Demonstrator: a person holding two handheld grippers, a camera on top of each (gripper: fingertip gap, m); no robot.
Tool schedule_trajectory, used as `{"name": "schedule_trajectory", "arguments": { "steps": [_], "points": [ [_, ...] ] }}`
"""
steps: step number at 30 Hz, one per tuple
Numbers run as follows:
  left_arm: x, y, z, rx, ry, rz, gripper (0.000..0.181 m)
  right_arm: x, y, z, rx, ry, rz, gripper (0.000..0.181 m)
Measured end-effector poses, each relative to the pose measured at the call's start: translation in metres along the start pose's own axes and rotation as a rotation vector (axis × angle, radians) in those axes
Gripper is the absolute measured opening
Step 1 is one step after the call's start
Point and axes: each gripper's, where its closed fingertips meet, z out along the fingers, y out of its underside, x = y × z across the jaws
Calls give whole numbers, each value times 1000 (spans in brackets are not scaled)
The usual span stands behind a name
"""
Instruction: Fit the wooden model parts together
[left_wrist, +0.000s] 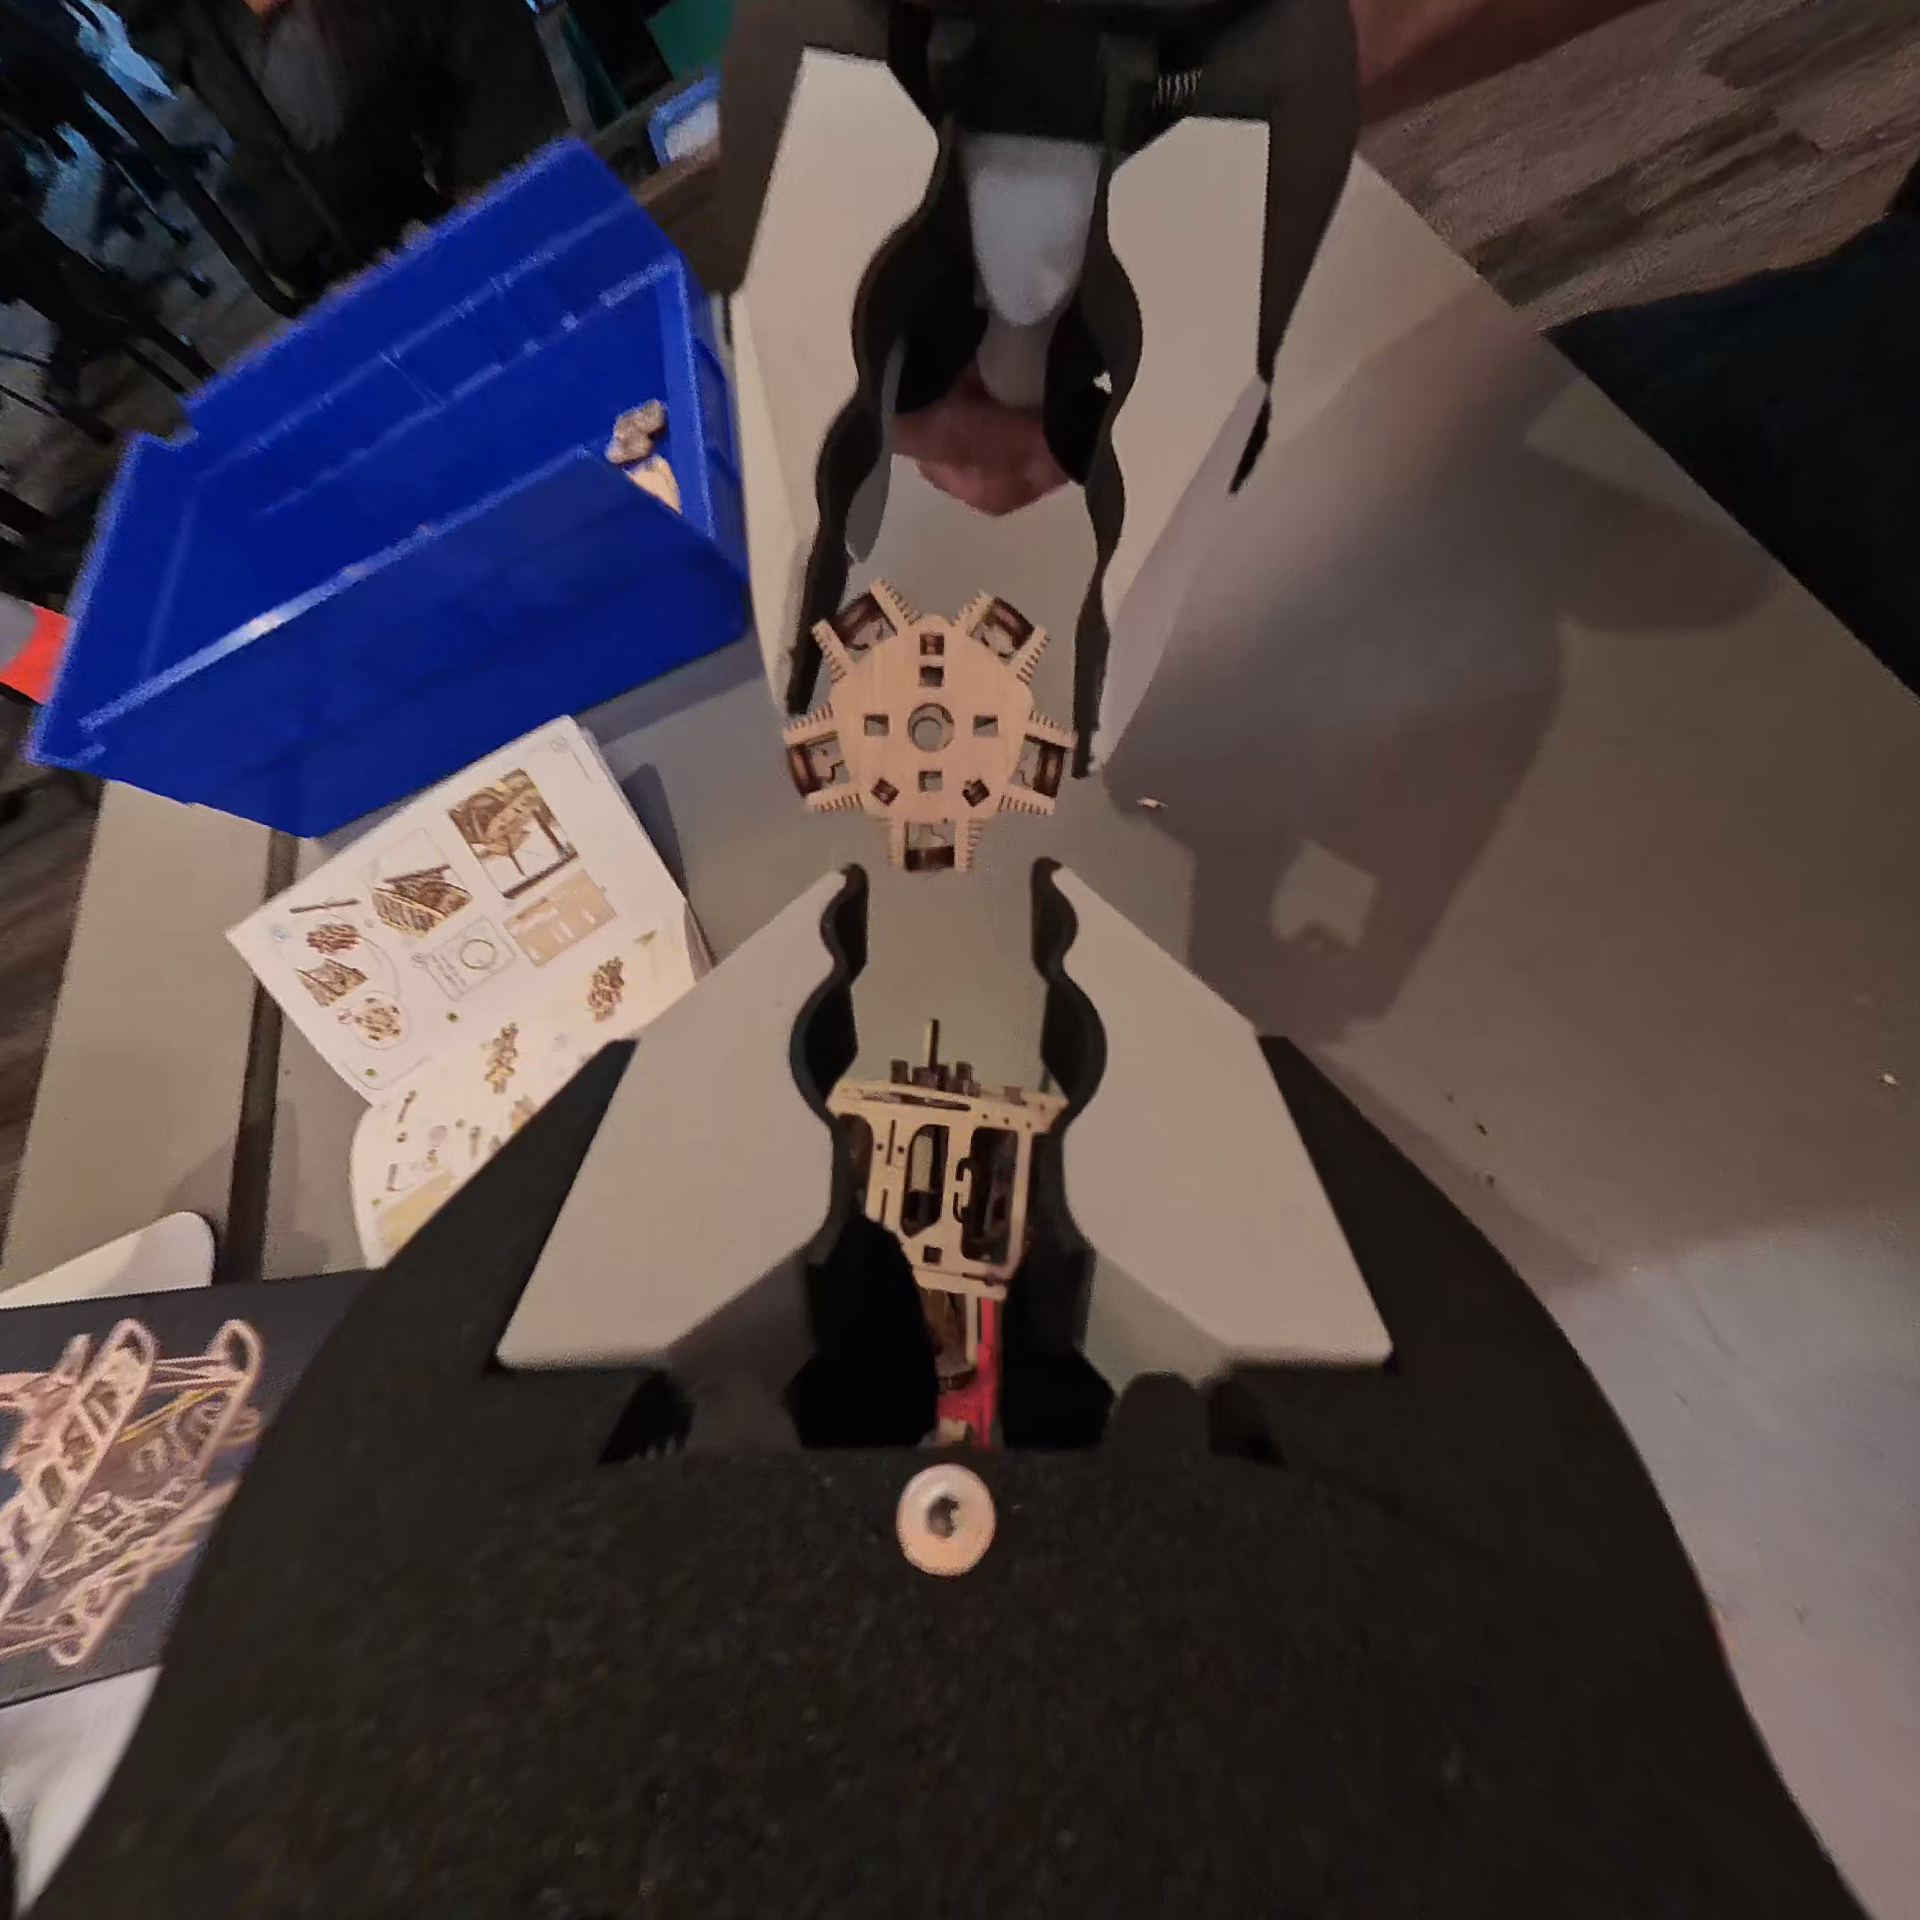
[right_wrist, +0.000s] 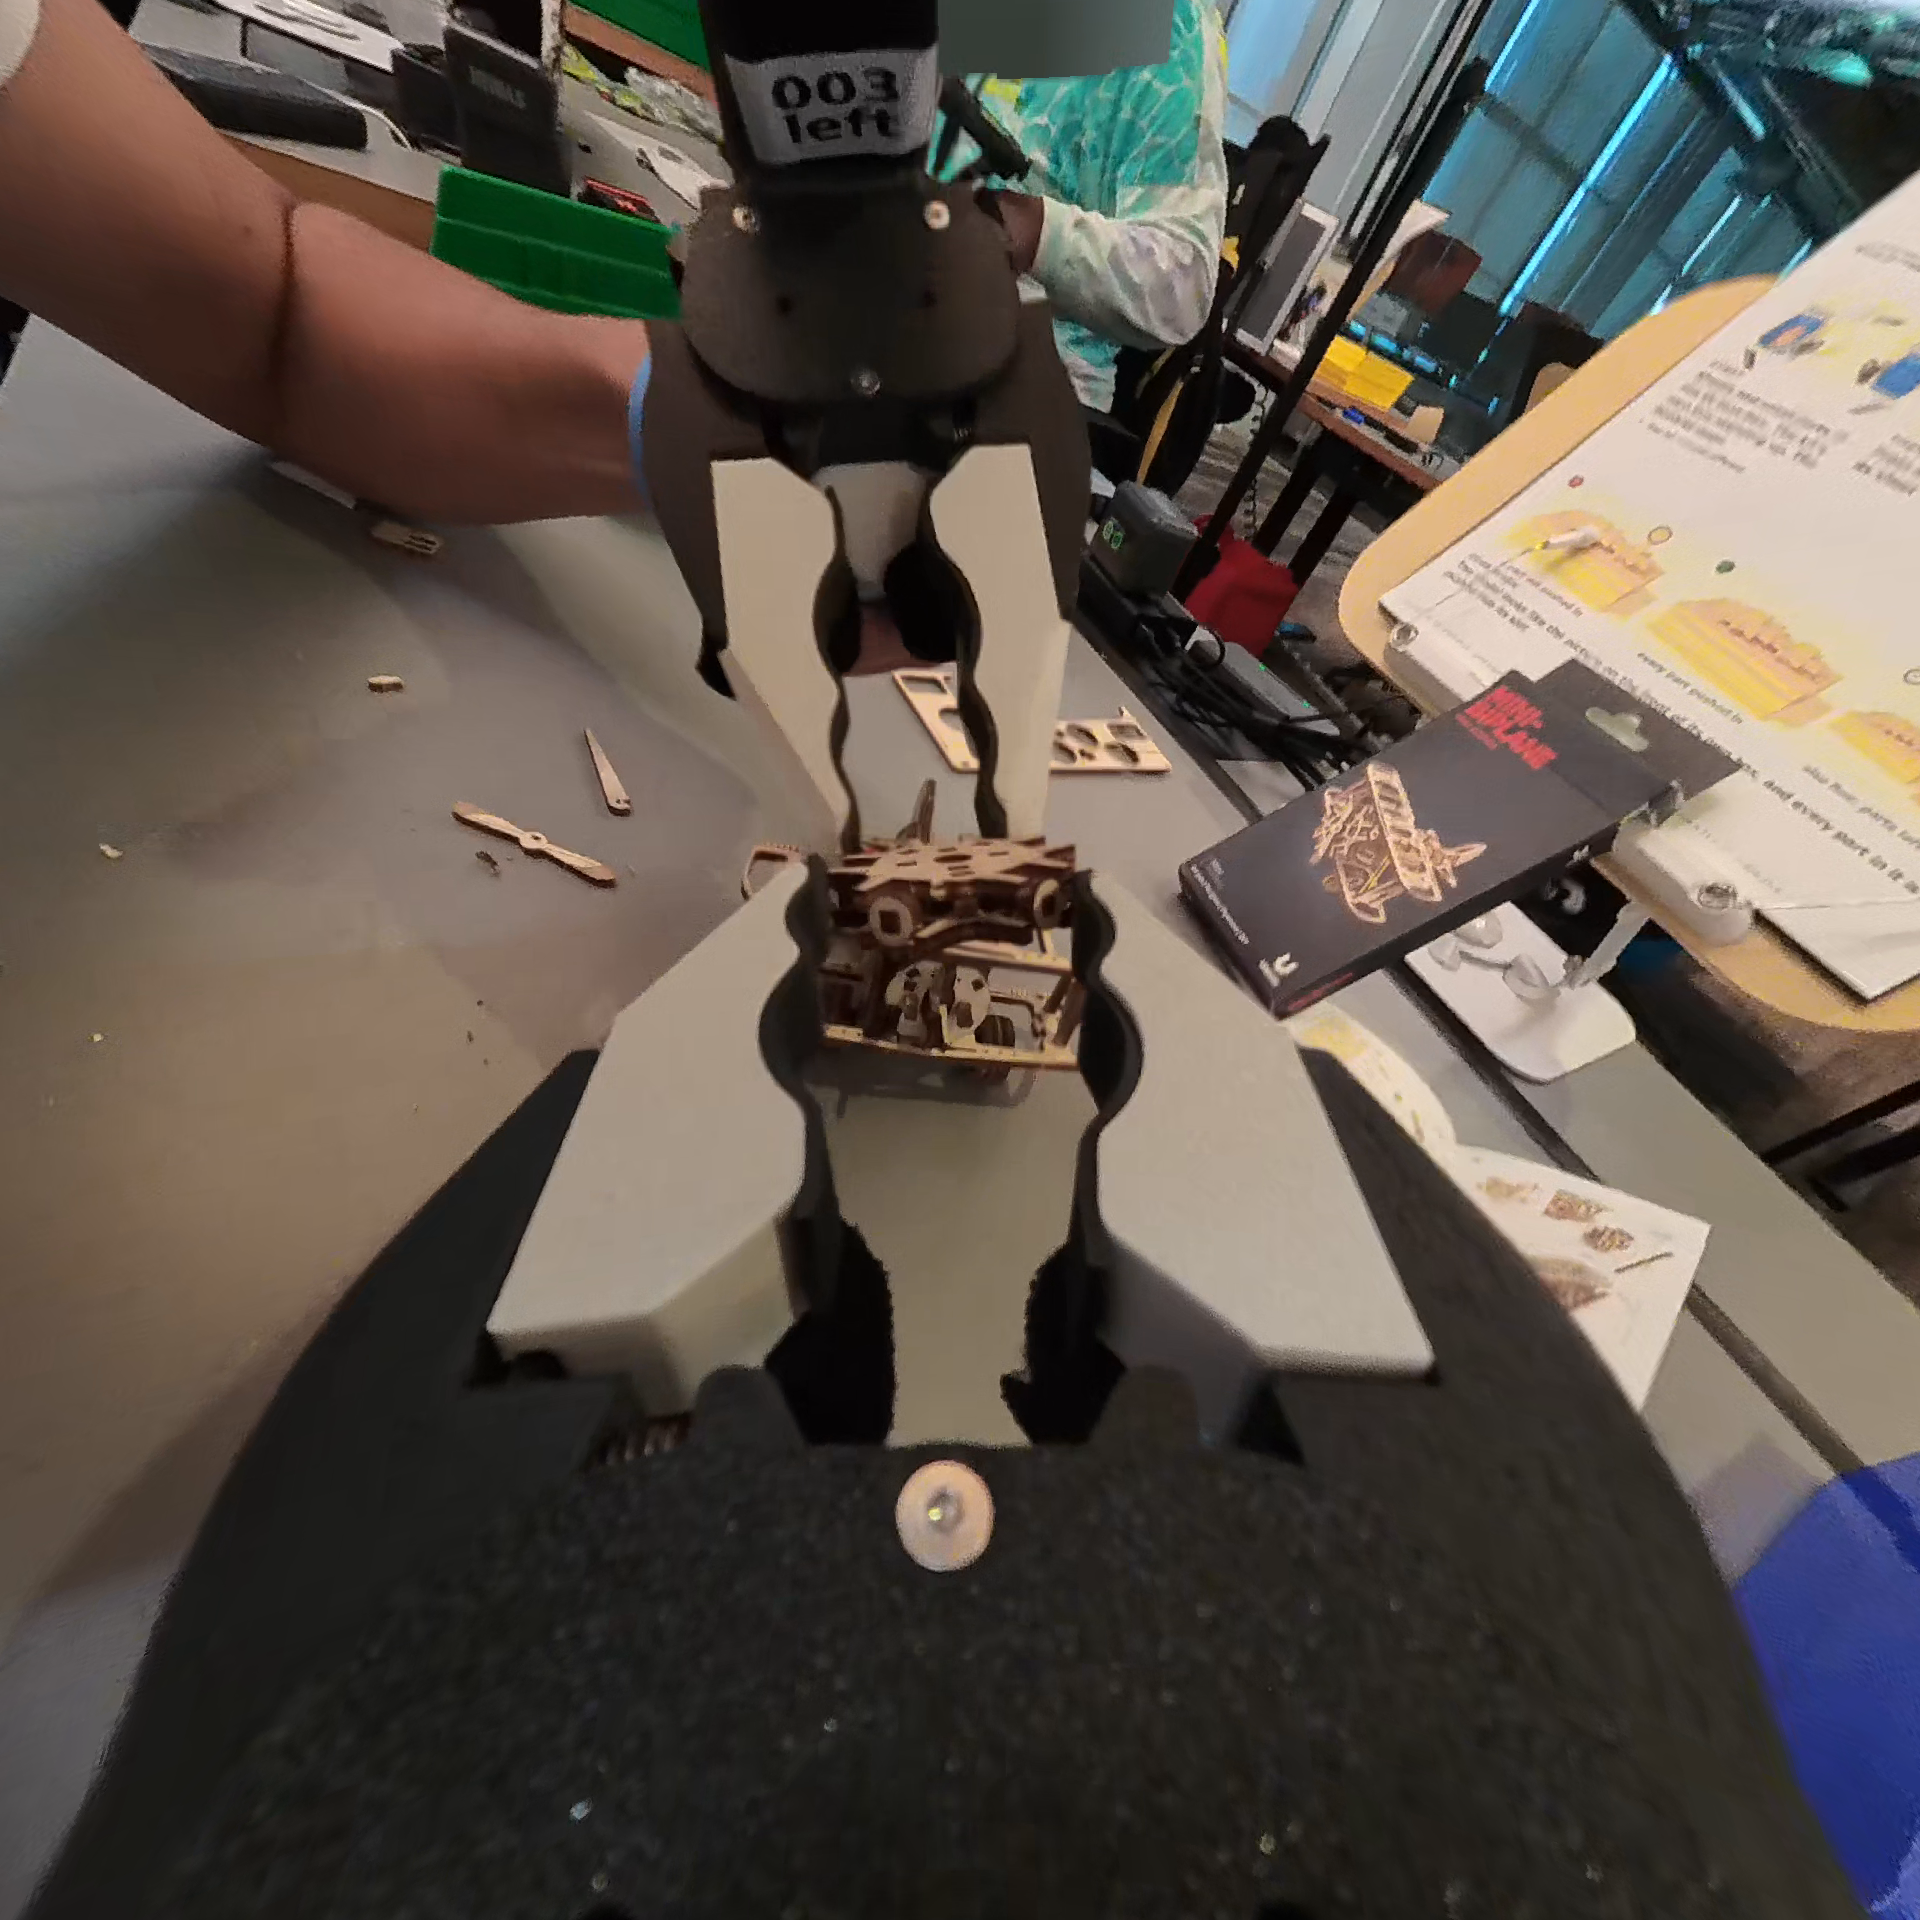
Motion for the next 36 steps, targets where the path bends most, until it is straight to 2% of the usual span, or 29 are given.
{"name": "schedule_trajectory", "arguments": {
  "steps": [8, 11, 14, 19, 21, 24, 28, 31, 36],
  "points": [
    [-14, 50, -9, -157, 91, -62, 30, 6, 59, 10, -292, 28, -38, 45],
    [-17, 75, -16, -233, 130, -85, 38, 3, 76, 18, -334, 31, -27, 45],
    [-21, 85, -27, -239, 157, -123, 42, 3, 90, 21, -393, 29, 6, 45],
    [-29, 72, -47, -132, 182, -158, 45, -3, 89, 33, -393, 14, 7, 45],
    [-33, 84, -53, -180, 174, -151, 44, -5, 88, 37, -407, 8, 4, 45],
    [-25, 117, -51, -309, 215, -115, 46, -4, 89, 40, -435, 16, 28, 45],
    [-12, 140, -45, -373, 298, -124, 54, -5, 90, 44, -468, 13, 71, 45],
    [-14, 144, -42, -365, 301, -149, 59, -5, 87, 48, -473, 20, 70, 45],
    [-10, 149, -34, -372, 310, -131, 54, -6, 82, 52, -485, 21, 88, 45]
  ]
}}
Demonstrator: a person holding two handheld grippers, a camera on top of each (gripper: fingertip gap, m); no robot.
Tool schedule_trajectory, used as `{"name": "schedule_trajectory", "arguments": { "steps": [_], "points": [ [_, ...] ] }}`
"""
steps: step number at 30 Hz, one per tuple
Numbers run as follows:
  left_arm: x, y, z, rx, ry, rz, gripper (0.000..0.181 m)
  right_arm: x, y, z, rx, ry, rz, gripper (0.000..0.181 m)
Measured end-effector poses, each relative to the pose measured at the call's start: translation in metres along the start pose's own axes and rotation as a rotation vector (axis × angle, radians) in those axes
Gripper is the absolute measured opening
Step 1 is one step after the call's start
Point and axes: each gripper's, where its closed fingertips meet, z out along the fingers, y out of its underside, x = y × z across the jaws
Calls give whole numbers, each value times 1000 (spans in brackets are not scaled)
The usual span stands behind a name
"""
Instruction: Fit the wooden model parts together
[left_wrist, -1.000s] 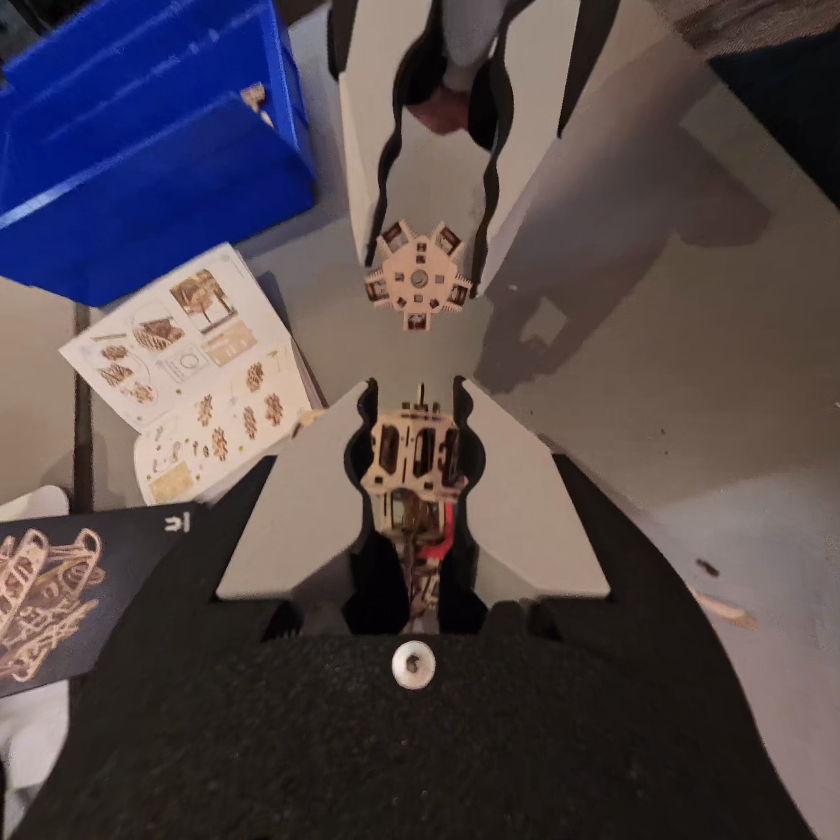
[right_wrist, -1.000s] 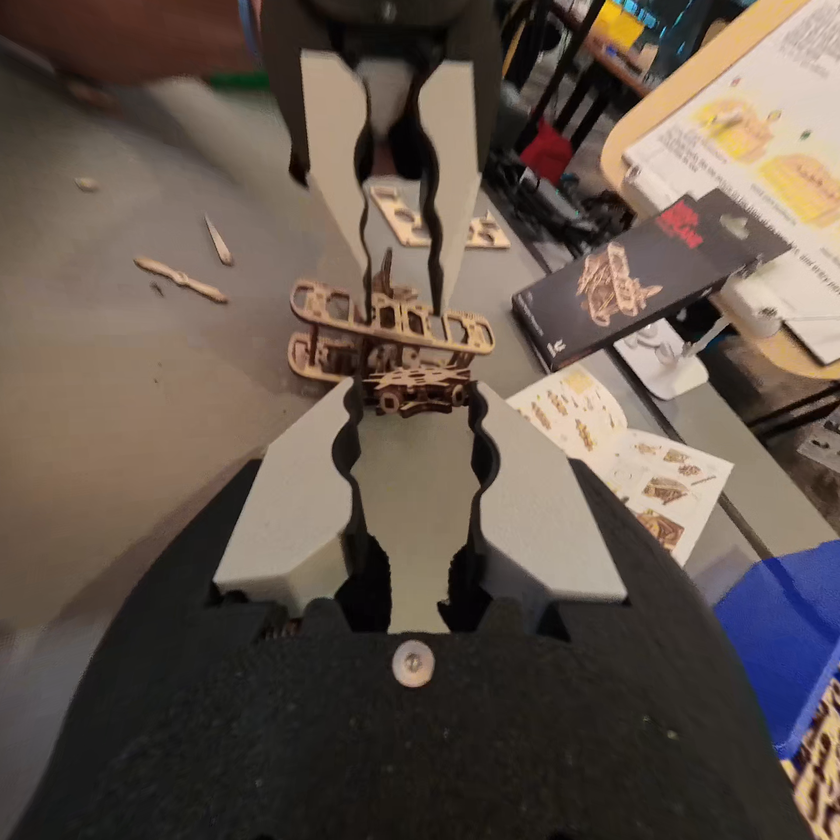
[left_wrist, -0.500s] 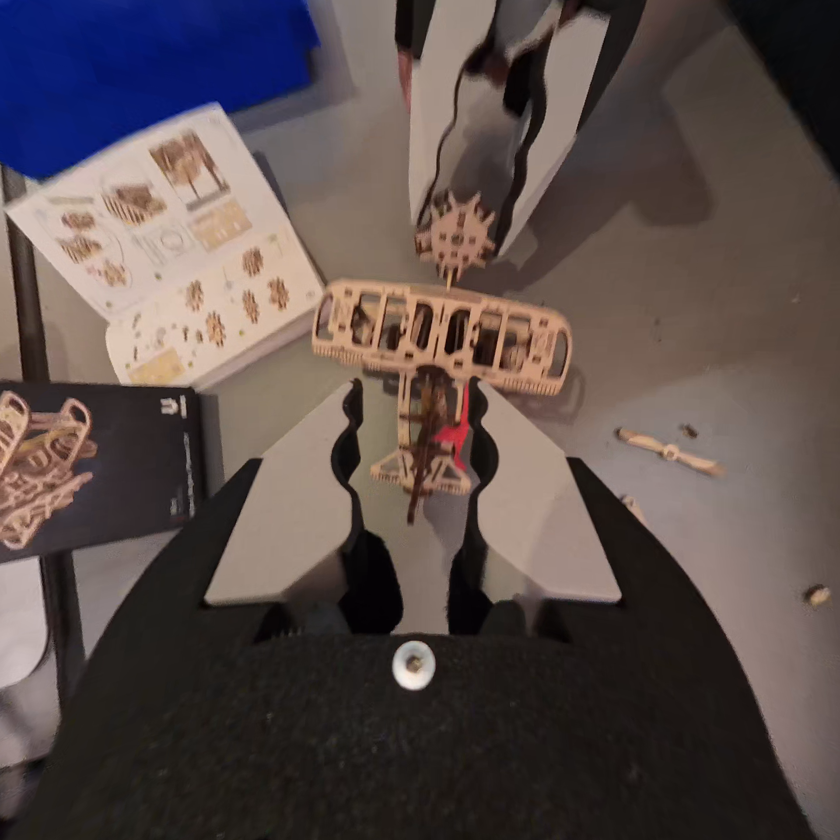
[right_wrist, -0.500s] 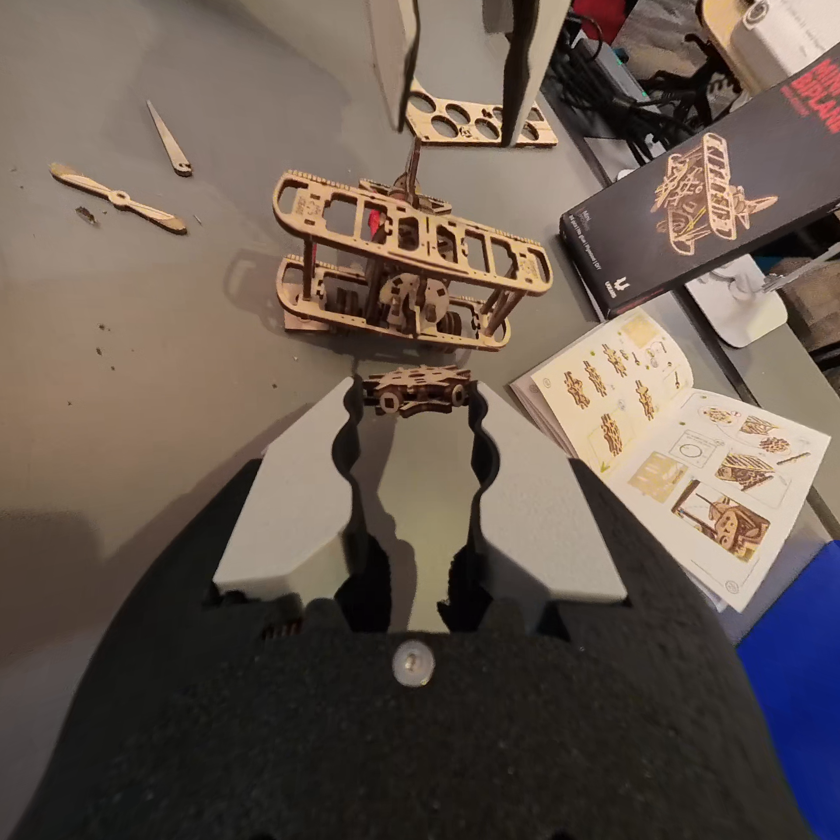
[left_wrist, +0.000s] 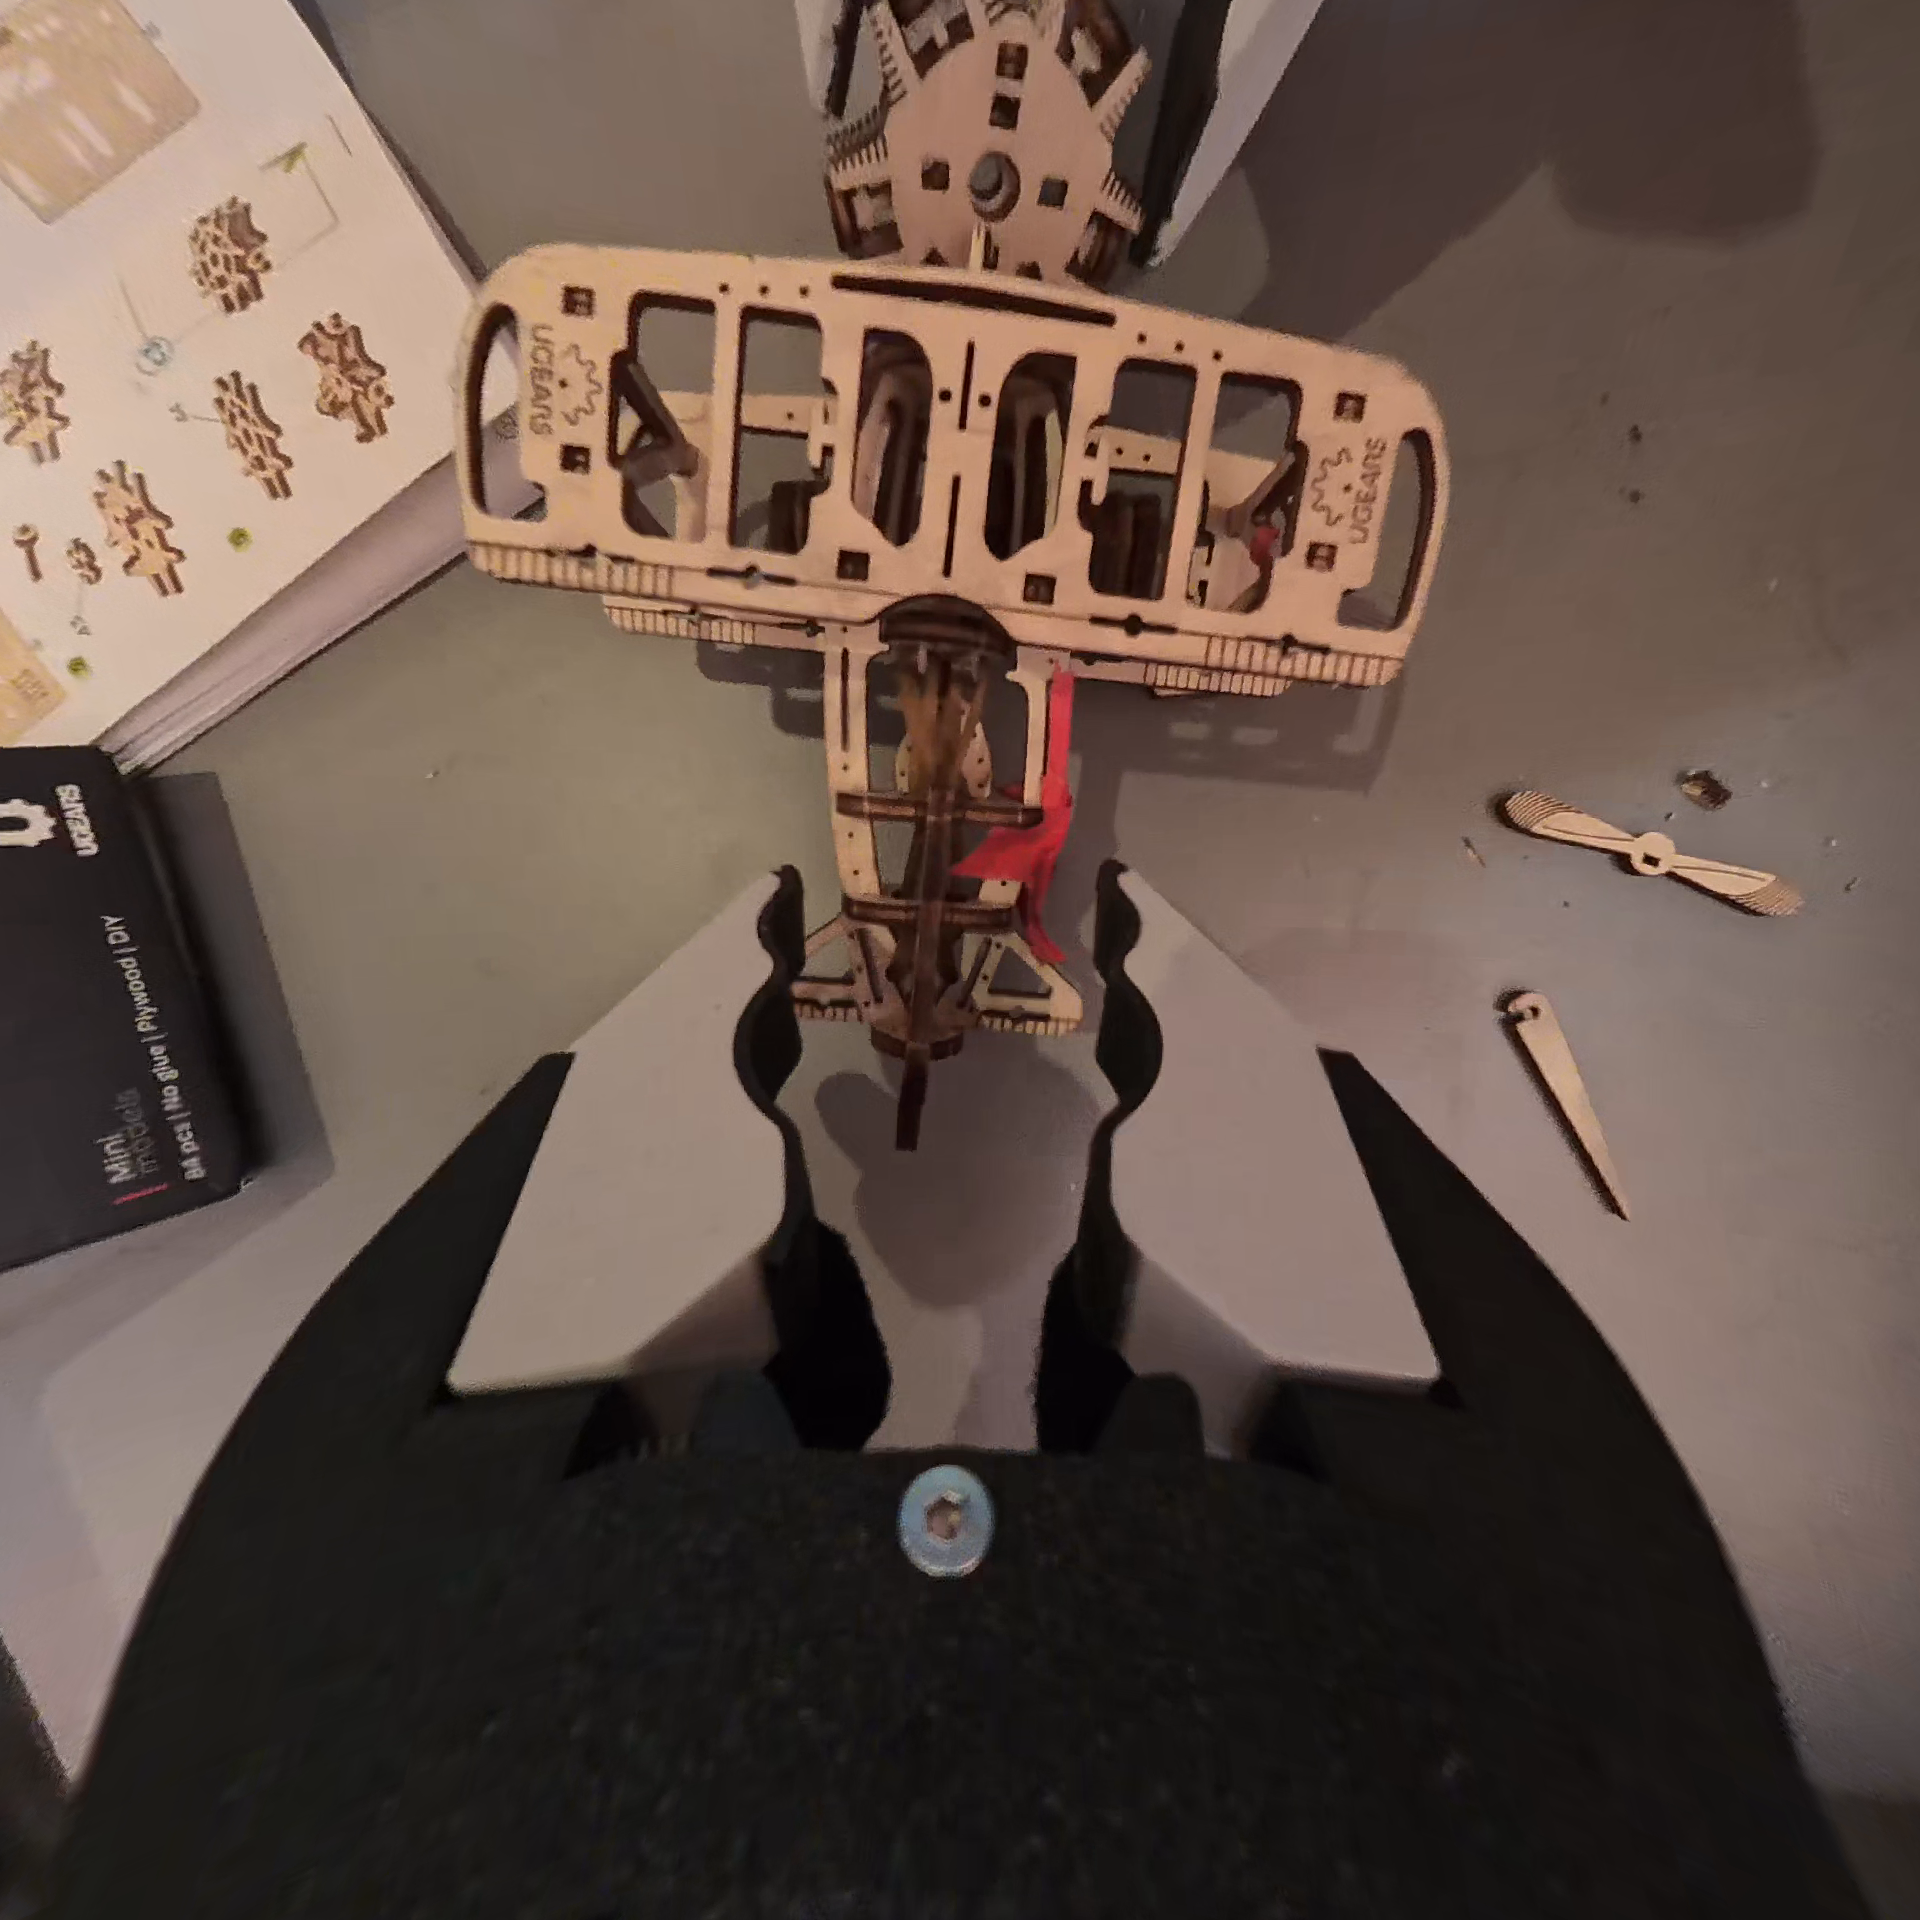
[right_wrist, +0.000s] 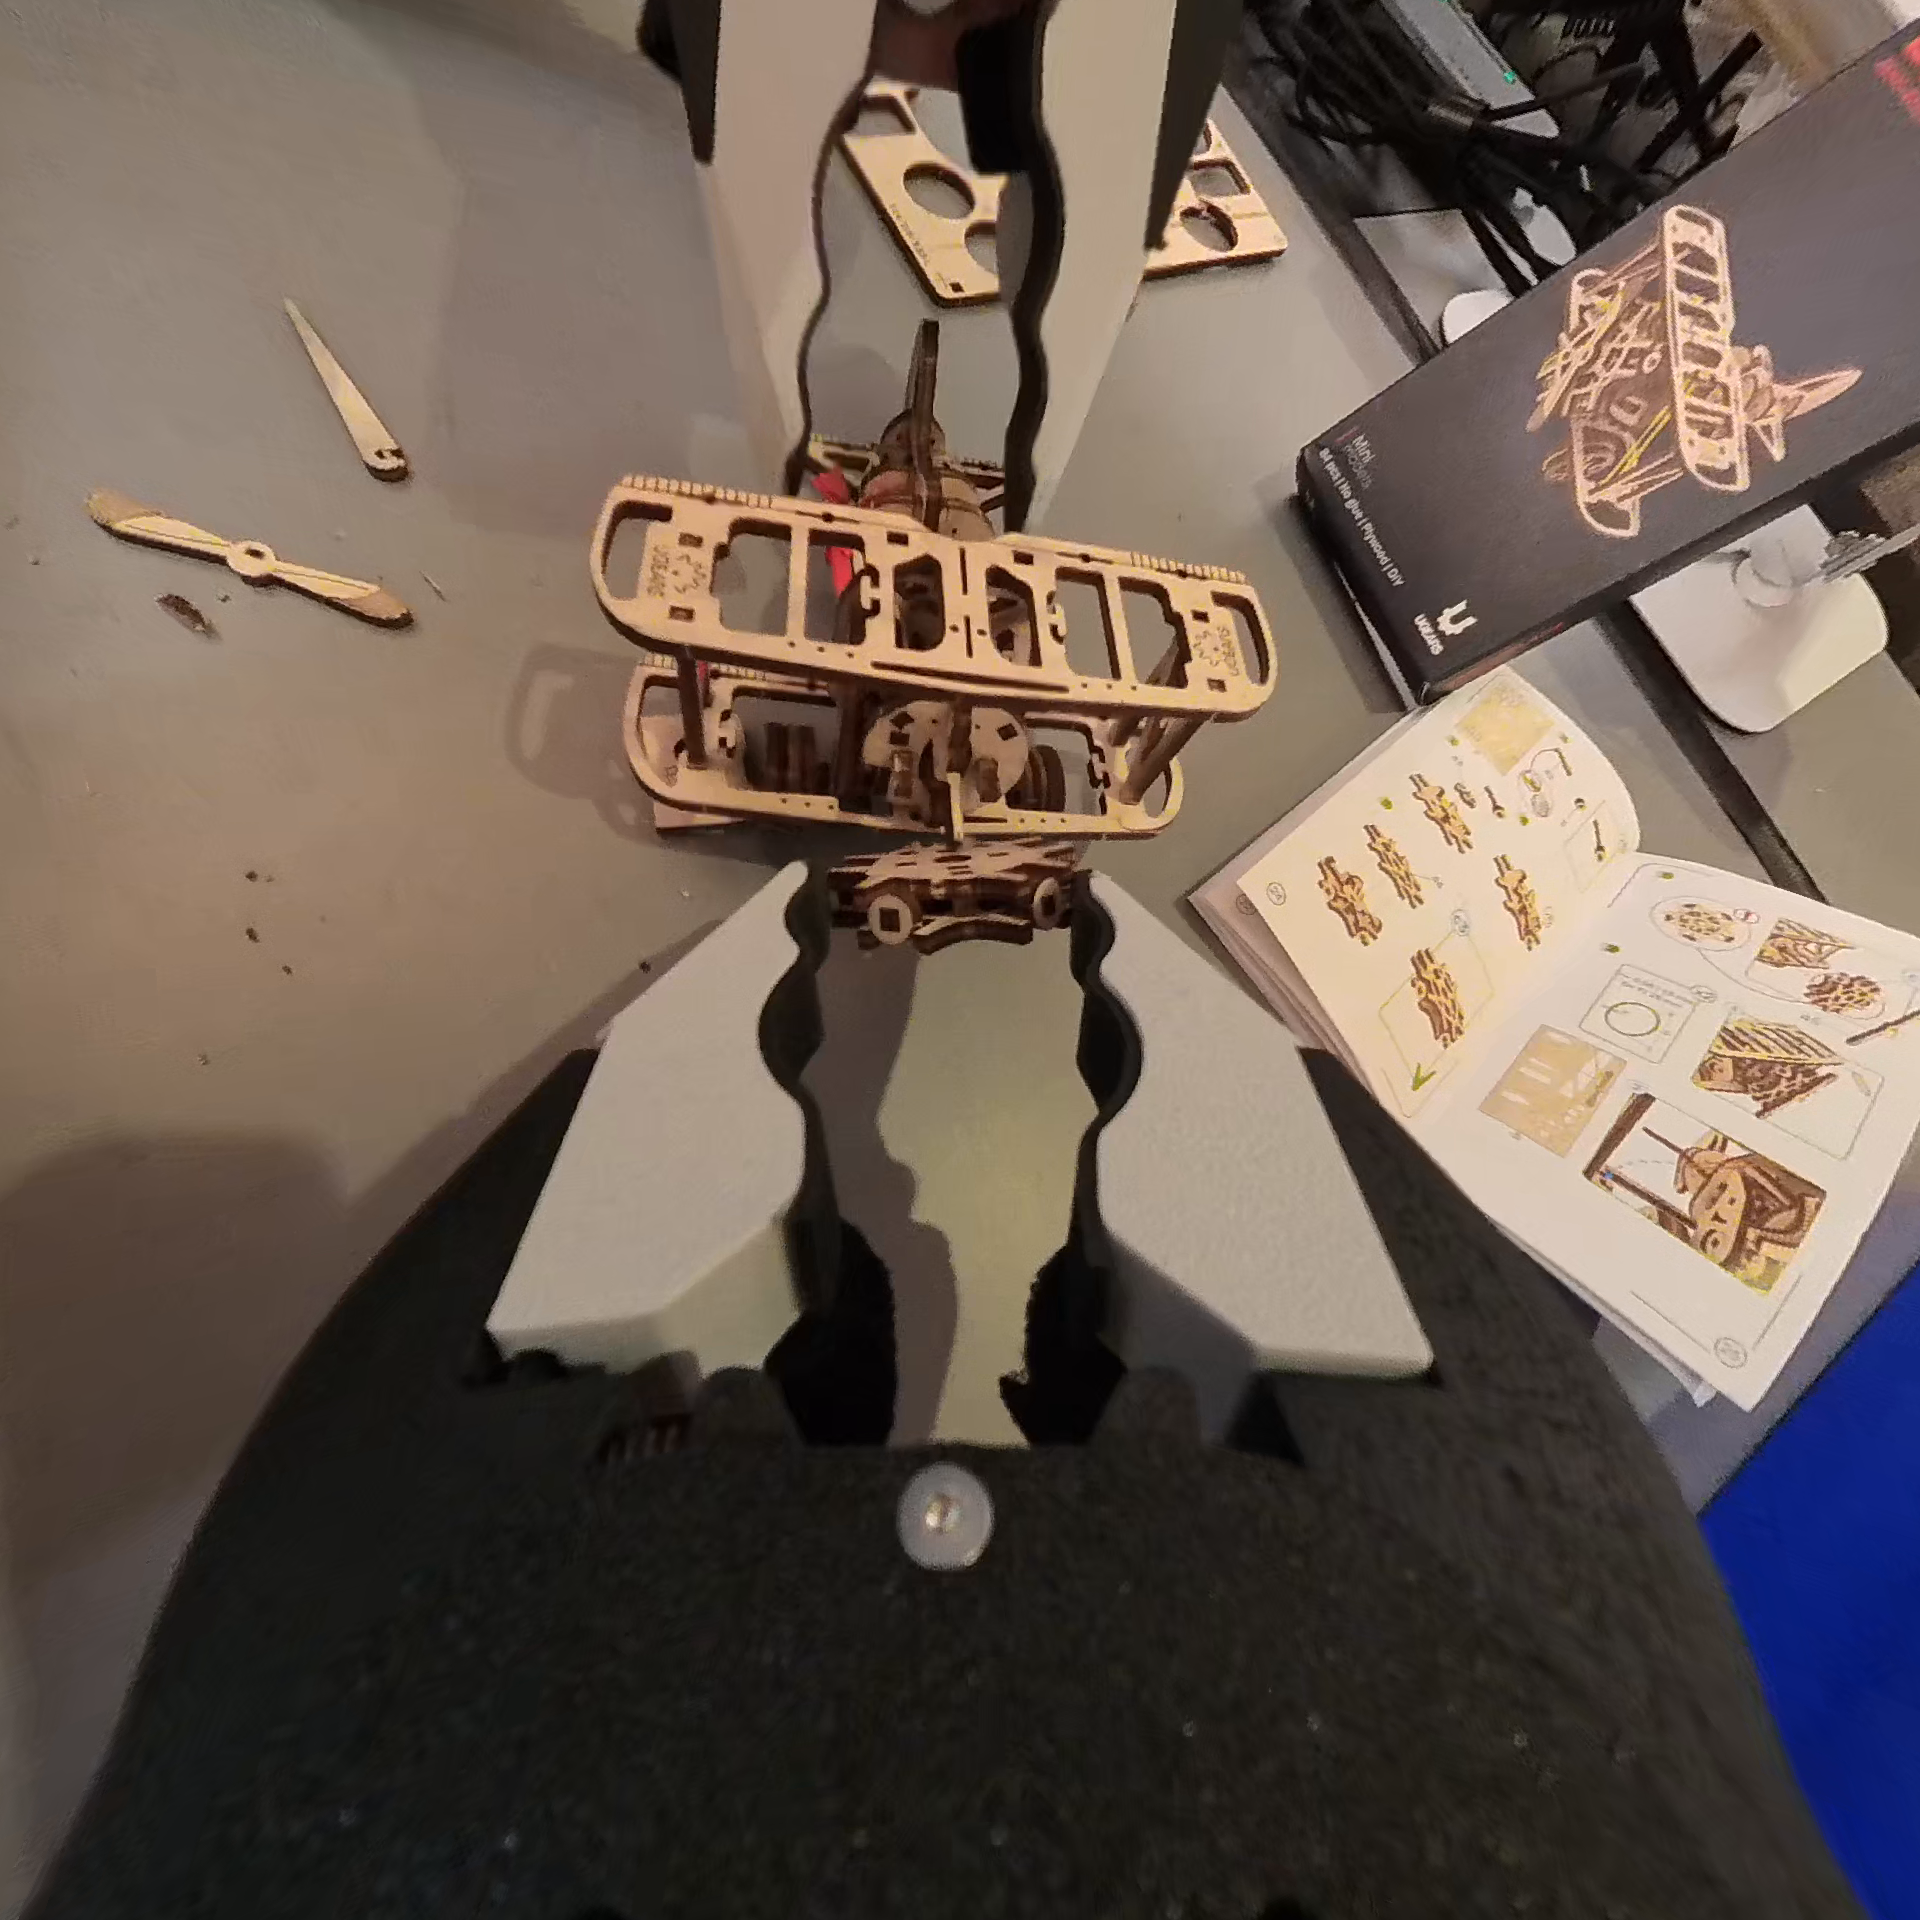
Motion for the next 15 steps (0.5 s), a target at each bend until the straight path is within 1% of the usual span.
{"name": "schedule_trajectory", "arguments": {
  "steps": [6, 15],
  "points": [
    [1, -3, 9, 1, -5, 22, 42, -1, -2, 1, -34, 3, 5, 45],
    [3, -4, 7, -35, -19, 30, 40, 0, 0, 2, -56, 10, -1, 45]
  ]
}}
